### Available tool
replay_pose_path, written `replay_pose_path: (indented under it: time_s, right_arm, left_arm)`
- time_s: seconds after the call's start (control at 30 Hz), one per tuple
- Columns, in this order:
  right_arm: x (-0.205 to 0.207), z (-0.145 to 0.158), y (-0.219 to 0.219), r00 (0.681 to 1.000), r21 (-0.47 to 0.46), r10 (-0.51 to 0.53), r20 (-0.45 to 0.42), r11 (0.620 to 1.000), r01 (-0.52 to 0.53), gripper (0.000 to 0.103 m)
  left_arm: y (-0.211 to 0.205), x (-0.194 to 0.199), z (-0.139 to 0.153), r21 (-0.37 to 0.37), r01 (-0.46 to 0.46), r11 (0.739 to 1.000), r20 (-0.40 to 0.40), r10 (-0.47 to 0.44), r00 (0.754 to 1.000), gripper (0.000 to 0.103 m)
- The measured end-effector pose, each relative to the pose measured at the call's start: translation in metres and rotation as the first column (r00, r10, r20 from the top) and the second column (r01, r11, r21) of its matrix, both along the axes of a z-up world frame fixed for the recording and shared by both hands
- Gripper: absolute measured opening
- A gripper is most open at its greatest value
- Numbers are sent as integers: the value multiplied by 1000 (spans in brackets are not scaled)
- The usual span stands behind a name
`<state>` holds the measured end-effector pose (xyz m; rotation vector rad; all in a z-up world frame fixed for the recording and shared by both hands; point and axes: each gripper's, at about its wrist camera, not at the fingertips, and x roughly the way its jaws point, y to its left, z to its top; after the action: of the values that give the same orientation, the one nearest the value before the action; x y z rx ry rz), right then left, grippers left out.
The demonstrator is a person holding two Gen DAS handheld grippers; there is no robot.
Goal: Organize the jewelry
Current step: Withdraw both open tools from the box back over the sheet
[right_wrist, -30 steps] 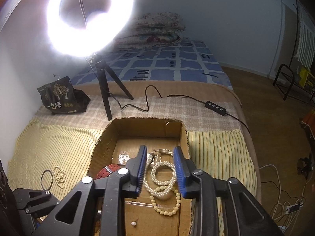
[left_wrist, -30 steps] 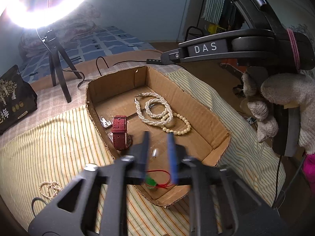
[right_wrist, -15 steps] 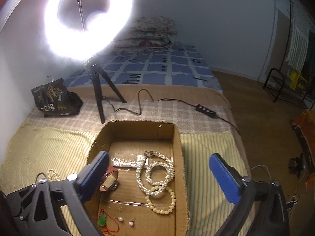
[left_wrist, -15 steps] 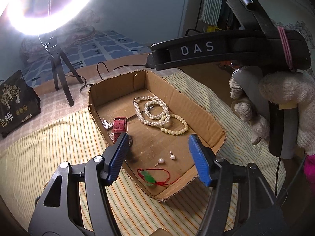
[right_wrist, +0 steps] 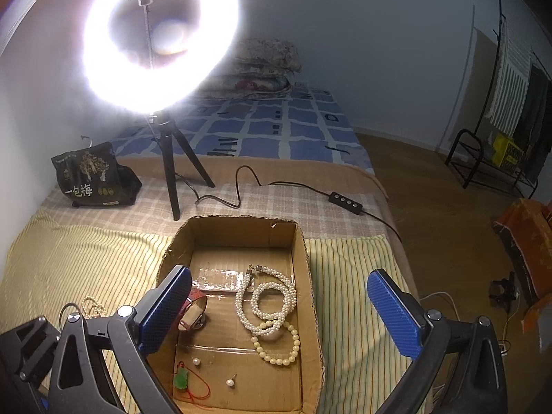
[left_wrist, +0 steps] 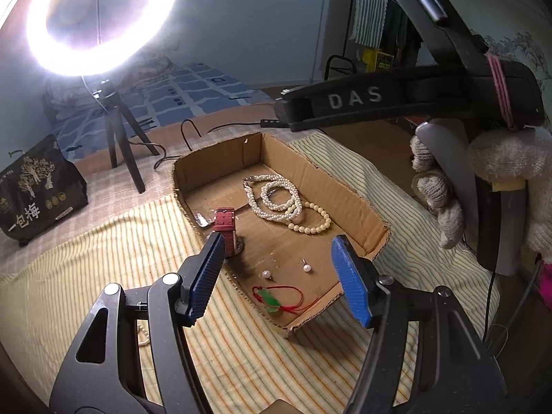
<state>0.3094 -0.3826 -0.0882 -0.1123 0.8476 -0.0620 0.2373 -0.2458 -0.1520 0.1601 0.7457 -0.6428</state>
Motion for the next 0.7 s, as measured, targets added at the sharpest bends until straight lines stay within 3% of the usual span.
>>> replay_pose_path:
  time_s: [0.47, 0.7]
  right_arm:
    - [-28, 27, 23, 996, -17, 22, 87, 1000, -20, 103]
    - [-38, 32, 47, 995, -44, 82, 54, 996, -79, 103]
  left_arm:
    - [44, -19, 23, -6, -42, 999, 45, 42, 998, 66]
    - [88, -29, 25, 16, -85, 996, 75, 84, 994, 73]
